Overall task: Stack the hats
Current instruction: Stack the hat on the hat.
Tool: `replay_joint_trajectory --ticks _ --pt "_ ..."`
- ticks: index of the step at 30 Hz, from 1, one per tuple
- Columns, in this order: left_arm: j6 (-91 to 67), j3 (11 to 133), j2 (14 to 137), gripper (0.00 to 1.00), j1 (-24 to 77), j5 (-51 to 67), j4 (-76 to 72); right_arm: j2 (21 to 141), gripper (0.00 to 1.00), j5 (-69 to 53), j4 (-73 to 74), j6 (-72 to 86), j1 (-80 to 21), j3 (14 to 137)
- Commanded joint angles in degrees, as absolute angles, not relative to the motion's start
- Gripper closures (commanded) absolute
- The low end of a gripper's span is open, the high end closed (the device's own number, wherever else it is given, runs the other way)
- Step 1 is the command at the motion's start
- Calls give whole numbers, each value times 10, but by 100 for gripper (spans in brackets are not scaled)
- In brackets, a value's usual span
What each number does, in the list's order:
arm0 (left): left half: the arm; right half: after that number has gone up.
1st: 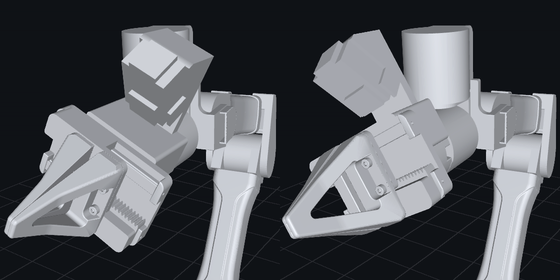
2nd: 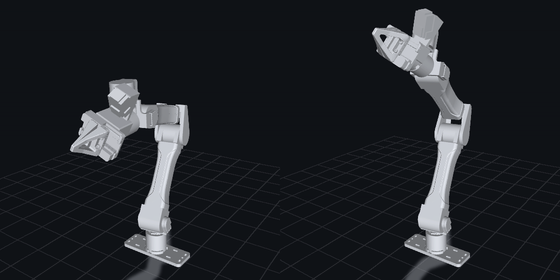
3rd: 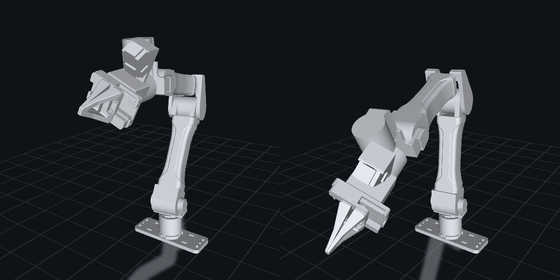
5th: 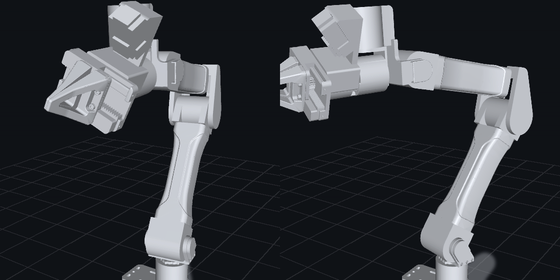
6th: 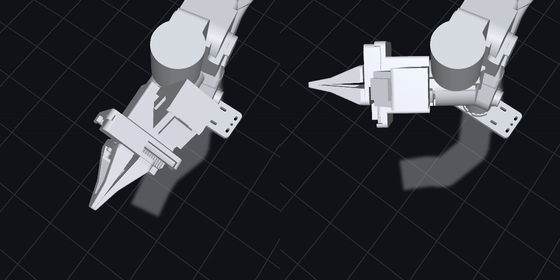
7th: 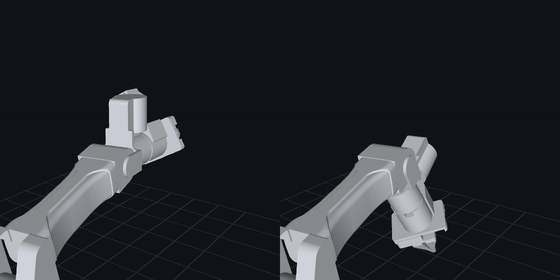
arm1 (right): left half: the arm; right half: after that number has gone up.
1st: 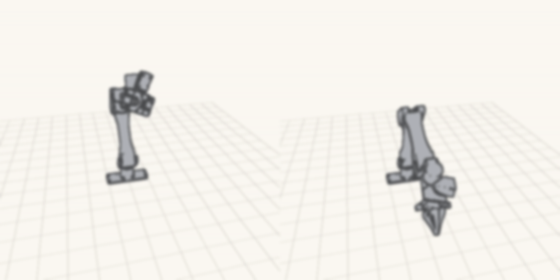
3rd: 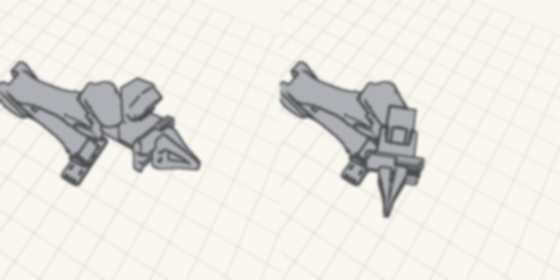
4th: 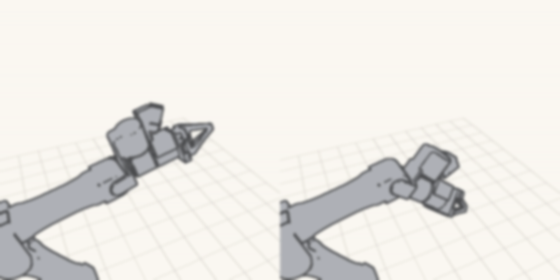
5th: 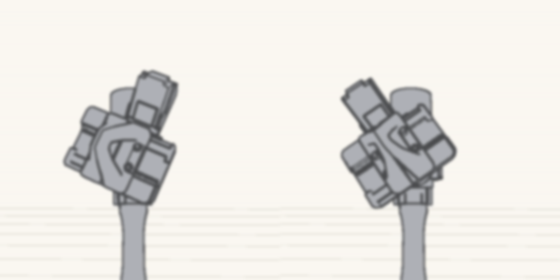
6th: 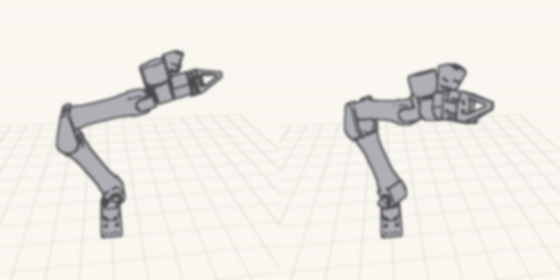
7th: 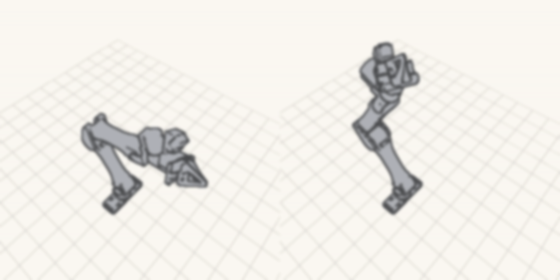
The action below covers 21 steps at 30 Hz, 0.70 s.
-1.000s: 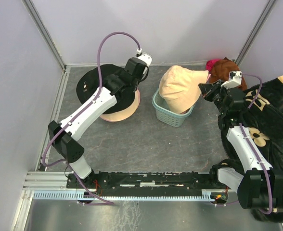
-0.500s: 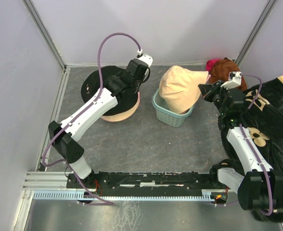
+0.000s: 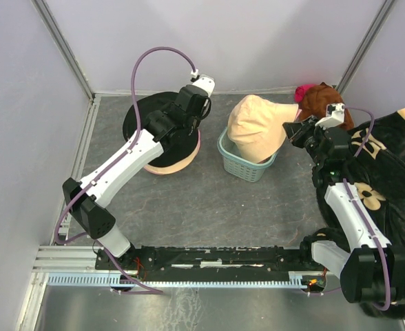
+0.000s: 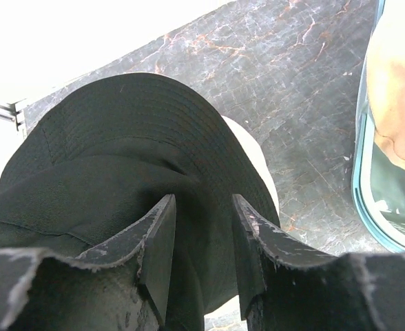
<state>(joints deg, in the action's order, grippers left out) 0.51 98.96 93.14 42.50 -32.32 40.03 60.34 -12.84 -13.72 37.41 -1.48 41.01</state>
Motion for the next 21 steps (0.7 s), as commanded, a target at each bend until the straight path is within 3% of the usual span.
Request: replay_joint_trajectory --ticks 1,8,21 --pt "-16 1019 907 54 426 -320 371 589 71 -135 -118 363 -21 440" --pt "-28 1044 877 46 426 -322 358 561 50 -107 -74 354 -27 456" --pt "-71 993 764 38 403 -353 303 512 43 -50 12 348 -29 476"
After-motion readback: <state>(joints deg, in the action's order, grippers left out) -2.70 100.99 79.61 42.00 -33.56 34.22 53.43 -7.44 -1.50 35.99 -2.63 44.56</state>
